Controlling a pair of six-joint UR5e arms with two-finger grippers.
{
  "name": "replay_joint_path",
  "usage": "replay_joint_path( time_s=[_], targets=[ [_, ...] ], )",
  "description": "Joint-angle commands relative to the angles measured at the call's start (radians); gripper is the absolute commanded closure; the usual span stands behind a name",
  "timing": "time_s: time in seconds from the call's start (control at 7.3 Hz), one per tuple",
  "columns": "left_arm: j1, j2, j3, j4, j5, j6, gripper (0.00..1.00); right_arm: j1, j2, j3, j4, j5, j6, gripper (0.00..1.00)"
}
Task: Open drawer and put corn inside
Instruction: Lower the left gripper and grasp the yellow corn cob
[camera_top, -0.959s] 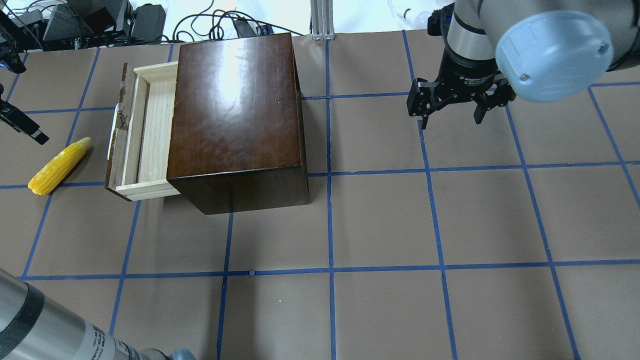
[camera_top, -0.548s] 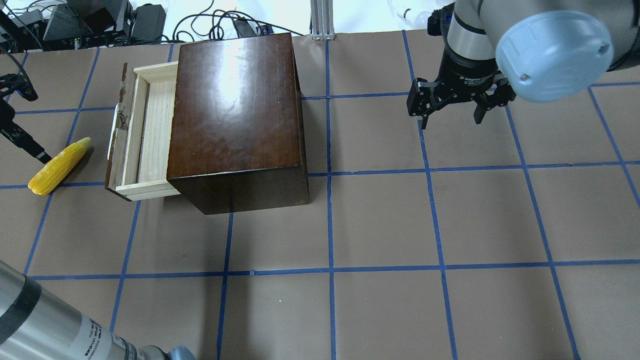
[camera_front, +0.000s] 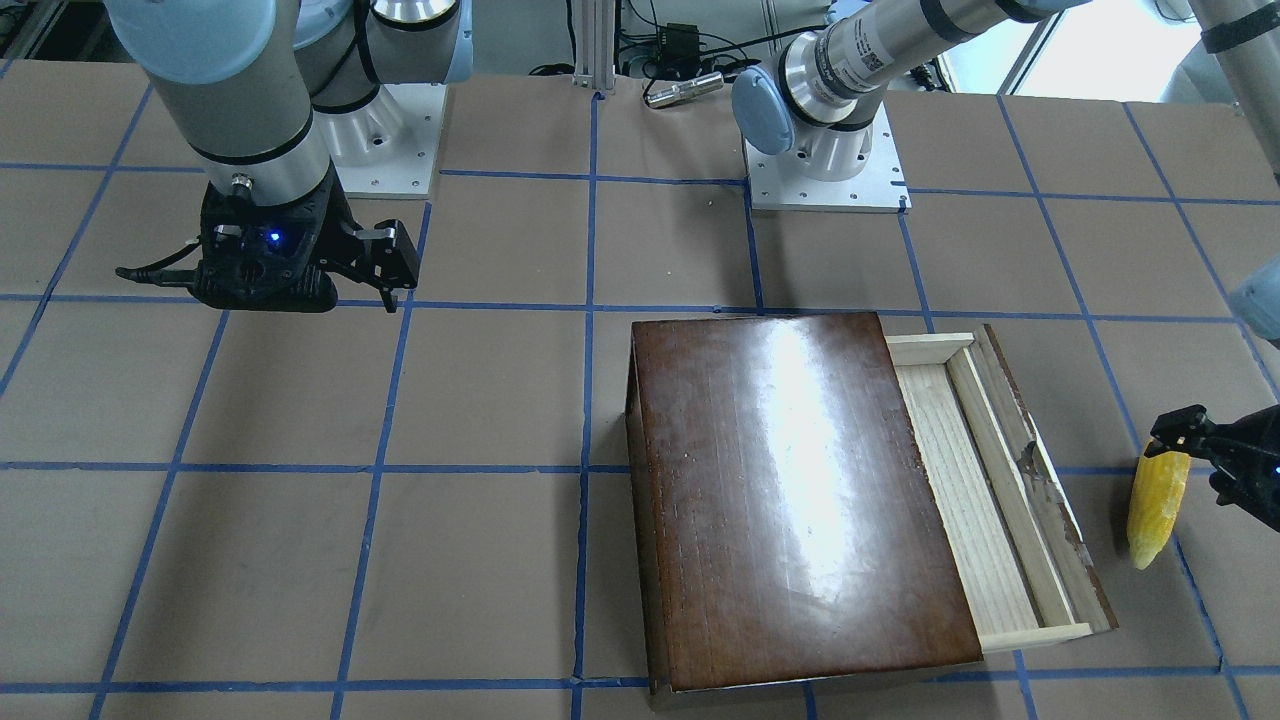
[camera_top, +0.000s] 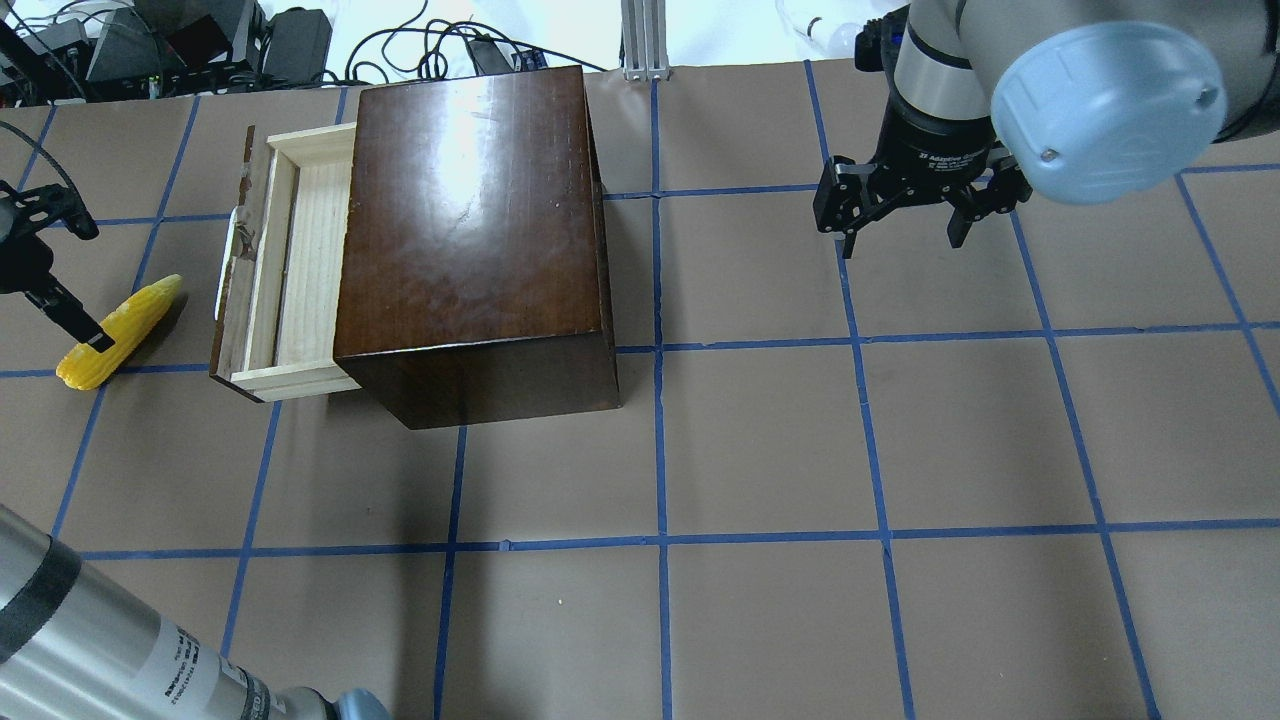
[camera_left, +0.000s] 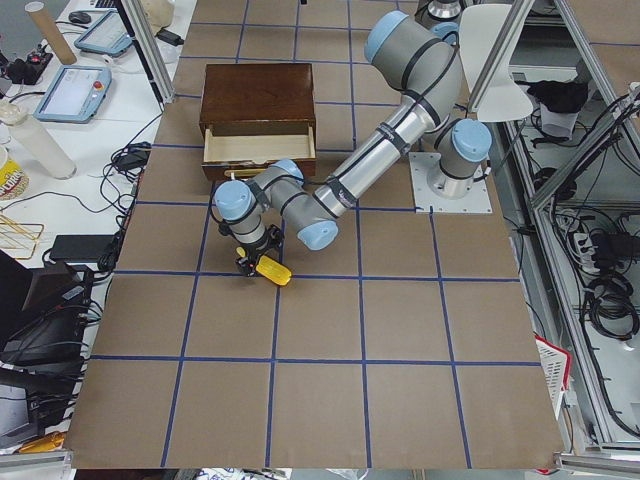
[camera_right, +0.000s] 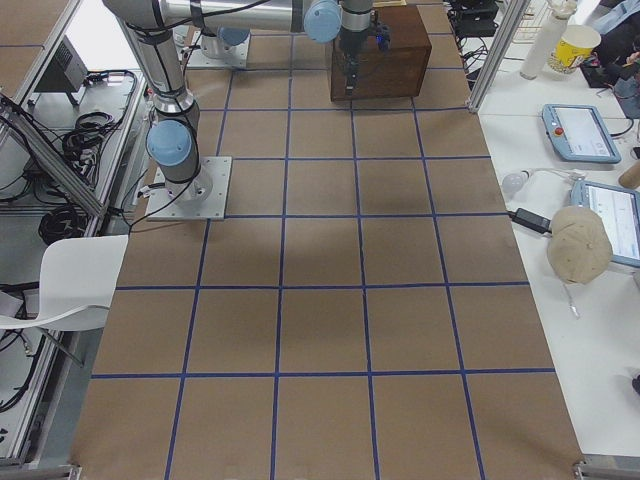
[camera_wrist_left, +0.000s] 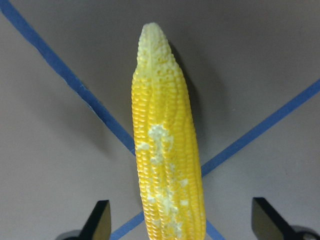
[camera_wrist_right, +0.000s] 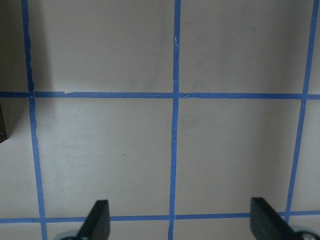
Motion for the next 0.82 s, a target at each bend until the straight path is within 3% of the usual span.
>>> replay_joint_path(
  time_s=[0.0,0.14,0.27,0.41,0.55,0.69],
  targets=[
    [0.003,-0.032,-0.002,0.023,-0.002,0.008,0.00,0.000,0.000,0.000,0.000,0.000,0.000,0.00],
    [0.003,-0.043,-0.001,0.025,-0.001,0.008,0.03,0.000,0.001,0.000,0.000,0.000,0.000,0.00],
    [0.003,-0.048,-0.001,0.023,0.004,0.007,0.21,0.000,0.001,0.000,0.000,0.000,0.000,0.00],
    [0.003,-0.046,0.002,0.023,0.010,0.007,0.65,0.000,0.001,0.000,0.000,0.000,0.000,0.00],
    [0.003,-0.046,0.005,0.020,0.034,0.008,0.96,0.000,0.001,0.000,0.000,0.000,0.000,0.00],
    [0.003,-0.042,0.010,0.011,0.040,0.008,1.00,0.000,0.000,0.000,0.000,0.000,0.000,0.00]
  ],
)
